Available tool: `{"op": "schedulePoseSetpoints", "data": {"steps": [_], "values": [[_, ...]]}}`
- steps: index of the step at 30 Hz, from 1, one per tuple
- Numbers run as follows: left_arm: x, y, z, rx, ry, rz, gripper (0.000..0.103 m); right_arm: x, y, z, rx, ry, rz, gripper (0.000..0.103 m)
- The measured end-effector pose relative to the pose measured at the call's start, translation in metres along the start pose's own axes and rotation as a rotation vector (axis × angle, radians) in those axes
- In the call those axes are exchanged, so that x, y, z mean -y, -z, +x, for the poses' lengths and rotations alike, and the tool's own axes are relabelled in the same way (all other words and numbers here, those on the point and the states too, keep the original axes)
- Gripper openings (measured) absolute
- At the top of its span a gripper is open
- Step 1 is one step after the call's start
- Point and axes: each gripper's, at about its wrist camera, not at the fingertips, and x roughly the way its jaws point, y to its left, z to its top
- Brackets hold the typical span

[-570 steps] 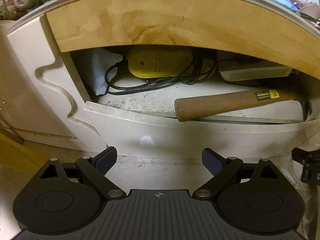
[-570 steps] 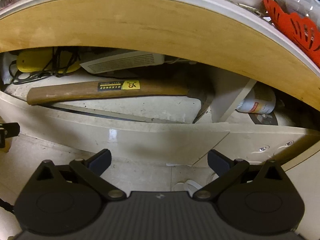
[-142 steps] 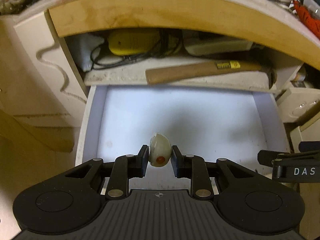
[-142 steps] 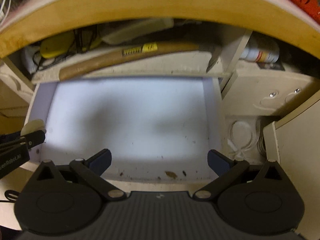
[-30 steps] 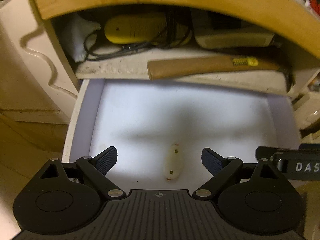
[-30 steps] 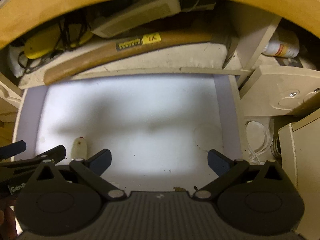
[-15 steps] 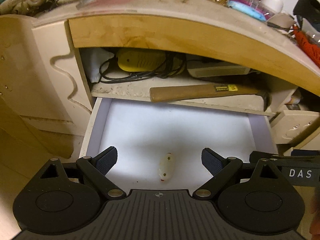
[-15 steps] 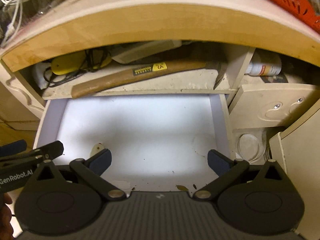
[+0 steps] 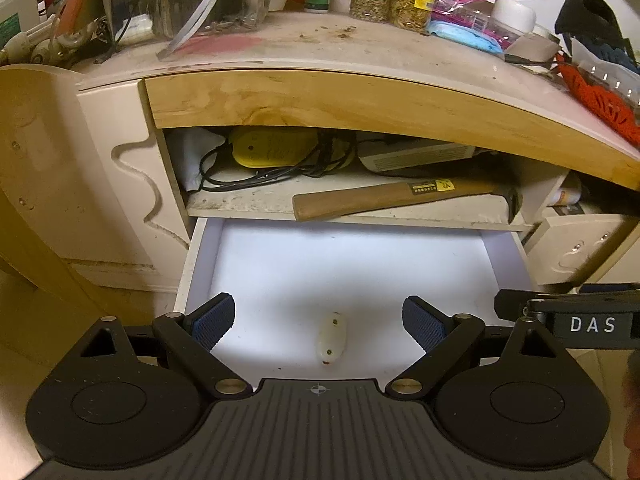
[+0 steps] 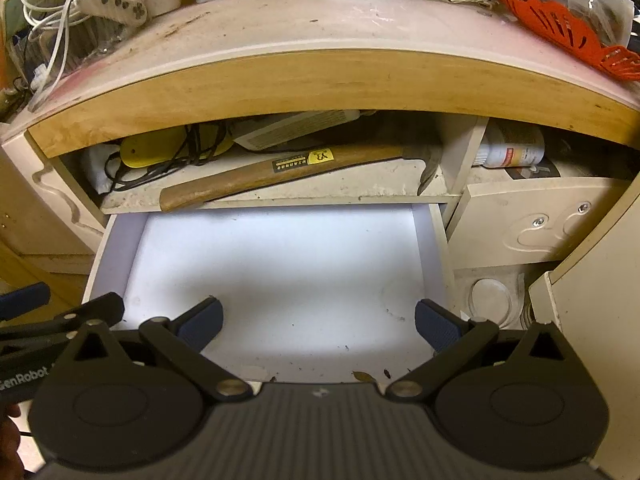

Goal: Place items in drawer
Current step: 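Raise both grippers up and back out of the drawer, then bring both open grippers down to the drawer's front edge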

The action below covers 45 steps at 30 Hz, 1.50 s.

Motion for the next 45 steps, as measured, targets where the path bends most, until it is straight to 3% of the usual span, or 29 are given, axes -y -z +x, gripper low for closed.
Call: {"op": "schedulePoseSetpoints", "data": {"steps": [18,27,38,45], "values": [[-0.003,0.001,0.008,-0.028,-0.03,-0.019,0.092,0.001,0.001,0.004,-0.012,0.01,0.007,0.103],[-0.011,0.01,0.024,-0.153,-0.06,-0.034,0.092,0.003,0.01,0.017,-0.081,0.022,-0.001,0.103],[-0.022,0.032,0.053,-0.362,-0.004,-0.11,0.092,0.002,0.032,0.047,-0.256,0.011,-0.002,0.103],[-0.021,0.044,0.066,-0.461,-0.03,-0.096,0.092,0.004,0.046,0.065,-0.371,0.013,0.008,0.103]]}}
